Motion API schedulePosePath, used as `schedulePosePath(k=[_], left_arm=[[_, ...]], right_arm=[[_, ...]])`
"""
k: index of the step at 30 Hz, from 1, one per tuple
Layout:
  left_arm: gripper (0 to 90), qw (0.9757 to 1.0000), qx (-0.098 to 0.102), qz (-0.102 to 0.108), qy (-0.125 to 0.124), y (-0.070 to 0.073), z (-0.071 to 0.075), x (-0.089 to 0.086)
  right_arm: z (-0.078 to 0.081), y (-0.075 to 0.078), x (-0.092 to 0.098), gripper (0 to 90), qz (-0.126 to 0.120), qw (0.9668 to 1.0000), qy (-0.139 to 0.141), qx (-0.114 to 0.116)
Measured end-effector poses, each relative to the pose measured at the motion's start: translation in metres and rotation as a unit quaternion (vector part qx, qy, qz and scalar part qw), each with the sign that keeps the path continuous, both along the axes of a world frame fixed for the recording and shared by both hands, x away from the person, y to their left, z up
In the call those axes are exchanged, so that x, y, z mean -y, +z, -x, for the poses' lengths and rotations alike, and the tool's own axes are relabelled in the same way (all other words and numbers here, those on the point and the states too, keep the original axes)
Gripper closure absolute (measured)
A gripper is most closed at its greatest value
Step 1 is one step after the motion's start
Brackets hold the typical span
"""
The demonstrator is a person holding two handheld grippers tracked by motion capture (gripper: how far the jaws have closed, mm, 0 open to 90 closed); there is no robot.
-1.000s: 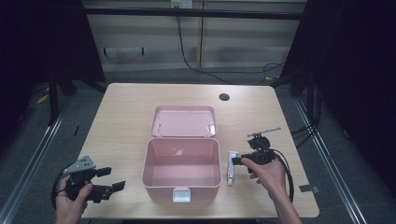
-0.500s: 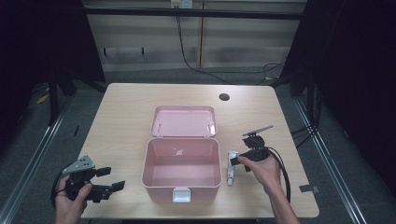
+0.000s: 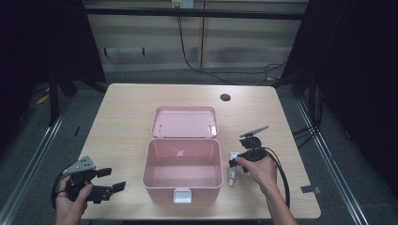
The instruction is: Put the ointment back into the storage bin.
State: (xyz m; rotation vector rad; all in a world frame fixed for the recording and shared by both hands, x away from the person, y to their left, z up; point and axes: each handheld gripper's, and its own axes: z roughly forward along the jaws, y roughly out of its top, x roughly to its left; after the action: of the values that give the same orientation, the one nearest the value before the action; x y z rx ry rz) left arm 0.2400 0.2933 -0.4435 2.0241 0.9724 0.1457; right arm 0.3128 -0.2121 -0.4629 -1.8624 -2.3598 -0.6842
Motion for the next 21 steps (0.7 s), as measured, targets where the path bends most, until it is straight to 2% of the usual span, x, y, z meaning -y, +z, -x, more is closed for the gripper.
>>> schedulePosePath(k=[7,9,17,21], left_arm=[[17.0,1.0000,0.000,0.000,0.000,0.000,0.000,0.000],[17.0,1.0000,-0.001,0.001,0.001,0.000,0.000,0.000],[17.0,1.0000,-0.001,0.000,0.001,0.000,0.000,0.000],[17.0,1.0000,-0.001,-0.001,0.002,0.000,0.000,0.000]], right_arm=[[-0.001,-0.005,-0.005,55.8,0.002,1.0000,0.000,0.002],[-0.001,-0.007,-0.006,56.1,0.009,0.9999,0.002,0.005],[0.000,-0.009,-0.010,61.6,0.019,0.9997,0.014,0.001],[0.001,-0.011,-0.013,65.7,0.028,0.9992,0.027,0.010]])
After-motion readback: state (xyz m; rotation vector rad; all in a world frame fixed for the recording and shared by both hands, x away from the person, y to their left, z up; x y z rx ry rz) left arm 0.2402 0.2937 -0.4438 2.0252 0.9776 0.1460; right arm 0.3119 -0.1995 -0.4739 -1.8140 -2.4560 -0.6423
